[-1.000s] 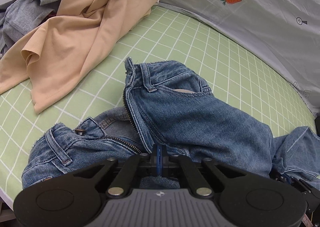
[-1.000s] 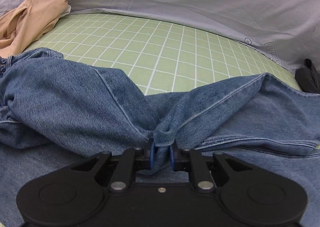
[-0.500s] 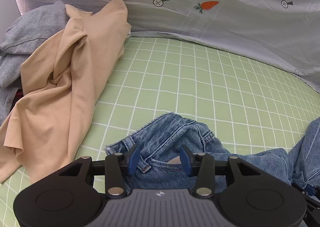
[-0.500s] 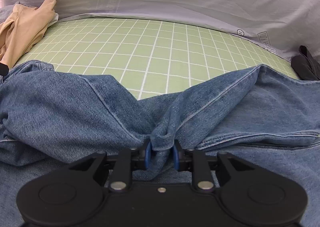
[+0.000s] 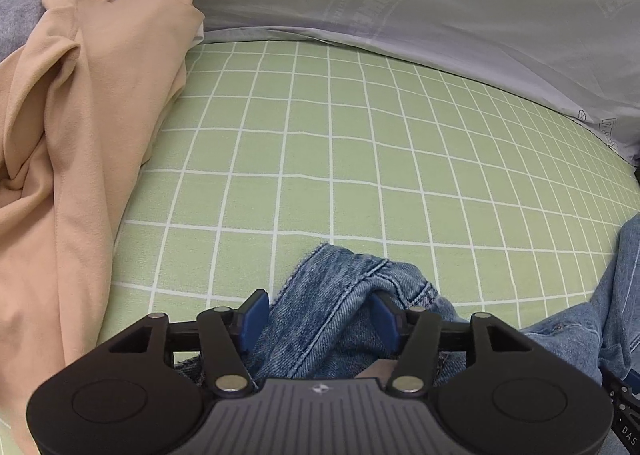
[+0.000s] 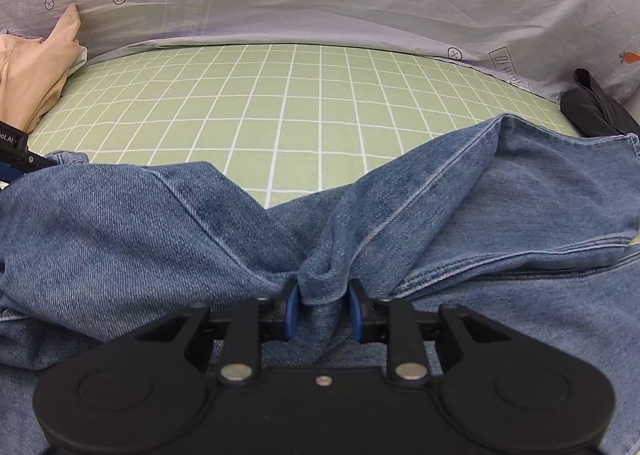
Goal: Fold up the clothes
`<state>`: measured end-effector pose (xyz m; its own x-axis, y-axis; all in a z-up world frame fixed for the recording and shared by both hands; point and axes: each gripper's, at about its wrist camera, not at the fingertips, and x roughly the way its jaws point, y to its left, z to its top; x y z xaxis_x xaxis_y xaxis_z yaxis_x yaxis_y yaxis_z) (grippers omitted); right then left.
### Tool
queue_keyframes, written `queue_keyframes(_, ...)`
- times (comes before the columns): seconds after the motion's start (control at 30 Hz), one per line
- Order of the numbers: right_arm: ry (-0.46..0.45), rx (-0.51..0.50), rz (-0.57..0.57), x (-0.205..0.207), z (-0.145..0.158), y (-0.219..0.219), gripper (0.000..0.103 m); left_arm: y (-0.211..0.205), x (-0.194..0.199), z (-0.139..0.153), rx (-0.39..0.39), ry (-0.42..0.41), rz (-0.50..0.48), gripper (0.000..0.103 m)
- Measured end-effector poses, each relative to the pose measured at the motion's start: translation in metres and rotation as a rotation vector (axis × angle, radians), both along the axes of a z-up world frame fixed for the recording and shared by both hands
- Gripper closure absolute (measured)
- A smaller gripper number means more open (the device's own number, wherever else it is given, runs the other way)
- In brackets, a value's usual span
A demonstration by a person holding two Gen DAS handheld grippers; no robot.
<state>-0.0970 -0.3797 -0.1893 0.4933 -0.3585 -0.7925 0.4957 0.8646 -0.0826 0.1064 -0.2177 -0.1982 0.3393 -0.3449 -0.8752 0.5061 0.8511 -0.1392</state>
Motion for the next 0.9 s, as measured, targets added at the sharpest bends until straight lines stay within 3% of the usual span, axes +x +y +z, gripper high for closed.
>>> queue_keyframes(0.1,0.008,-0.004,0.001,0.001,0.0,0.001,0.076,0.002,0.006,-0.005,-0.048,0.042,0.002,0.046)
queue_keyframes(0.13,0.01,-0.001,0.0,0.001,0.0,0.0,0.076,0.003,0.006,-0.006,-0.07,0.051,0.0,0.051)
queue_keyframes(0.17,0.013,0.004,-0.001,0.002,0.001,-0.001,0.076,0.004,0.006,-0.005,-0.093,0.059,-0.003,0.065)
queue_keyframes(0.23,0.024,0.007,0.001,0.004,0.001,-0.003,0.076,0.006,0.005,-0.003,-0.12,0.057,0.006,0.082)
queue_keyframes(0.33,0.042,-0.006,0.017,0.011,0.004,-0.004,0.077,0.007,0.002,0.006,-0.104,-0.006,0.064,0.091)
queue_keyframes(0.43,-0.003,0.008,0.02,0.019,0.011,-0.011,0.083,0.025,0.011,0.033,-0.098,-0.116,0.186,0.092)
queue_keyframes(0.5,-0.089,0.017,0.047,0.029,0.025,-0.012,0.083,0.042,0.021,0.052,-0.115,-0.177,0.281,0.092)
queue_keyframes(0.57,-0.166,-0.035,0.078,0.044,0.043,-0.007,0.083,0.06,0.034,0.065,-0.071,-0.283,0.395,0.092)
queue_keyframes(0.63,-0.211,-0.098,0.079,0.057,0.057,-0.003,0.069,0.078,0.051,0.067,-0.044,-0.312,0.498,0.09)
queue_keyframes(0.67,-0.232,-0.107,0.079,0.064,0.062,-0.003,0.049,0.087,0.059,0.064,-0.058,-0.271,0.522,0.088)
queue_keyframes(0.7,-0.24,-0.103,0.079,0.069,0.064,-0.004,0.042,0.094,0.062,0.061,-0.073,-0.239,0.529,0.087)
queue_keyframes(0.73,-0.239,-0.096,0.079,0.073,0.065,-0.005,0.042,0.1,0.064,0.059,-0.088,-0.21,0.533,0.084)
queue_keyframes(0.8,-0.206,-0.074,0.079,0.076,0.059,-0.006,0.041,0.1,0.051,0.06,-0.052,-0.237,0.495,0.08)
queue_keyframes(0.9,-0.135,-0.048,0.08,0.068,0.045,-0.007,0.034,0.102,0.028,0.064,-0.018,-0.261,0.428,0.063)
